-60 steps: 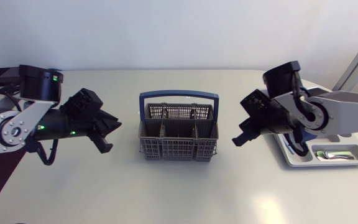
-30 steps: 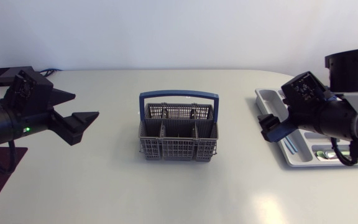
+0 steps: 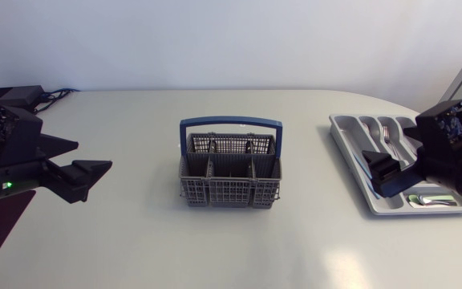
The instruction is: Sort the cutlery from the basket into the organizer compartments.
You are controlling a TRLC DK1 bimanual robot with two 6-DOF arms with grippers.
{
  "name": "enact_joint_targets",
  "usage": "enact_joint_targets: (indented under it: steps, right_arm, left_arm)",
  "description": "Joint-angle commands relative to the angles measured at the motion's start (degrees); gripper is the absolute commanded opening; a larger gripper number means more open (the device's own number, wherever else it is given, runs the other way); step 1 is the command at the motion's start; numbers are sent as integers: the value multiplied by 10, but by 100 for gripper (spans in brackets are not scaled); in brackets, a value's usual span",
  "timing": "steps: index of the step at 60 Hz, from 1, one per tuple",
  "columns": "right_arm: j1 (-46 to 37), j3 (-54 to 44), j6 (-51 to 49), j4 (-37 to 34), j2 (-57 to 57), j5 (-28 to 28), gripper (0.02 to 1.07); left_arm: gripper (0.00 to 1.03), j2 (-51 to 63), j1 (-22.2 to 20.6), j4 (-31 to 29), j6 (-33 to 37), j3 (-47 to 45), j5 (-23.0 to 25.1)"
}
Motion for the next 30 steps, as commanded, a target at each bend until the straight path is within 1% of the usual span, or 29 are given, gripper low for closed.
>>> enact_joint_targets:
  steps: [1, 10, 14, 17, 25, 30]
  right_arm:
    - [-7, -22, 22, -3, -30, 7, 103]
    - [-18, -36, 28, -2, -85, 9, 103]
    - [-20, -42, 22, -3, -100, 9, 103]
    - [-20, -52, 17, 0, -120, 9, 103]
    - [-23, -76, 15, 2, -166, 10, 103]
    - [-30, -99, 31, 19, -185, 4, 103]
  left_arm:
    - [99, -22, 7, -19, -26, 11, 2]
    - [99, -64, 24, -49, -37, 13, 1]
    - [99, -83, 23, -50, -34, 9, 2]
    - [99, -115, 22, -35, -32, -4, 3]
    - [99, -163, 14, -34, -21, -29, 15]
    - [99, -194, 11, -11, -18, -52, 16]
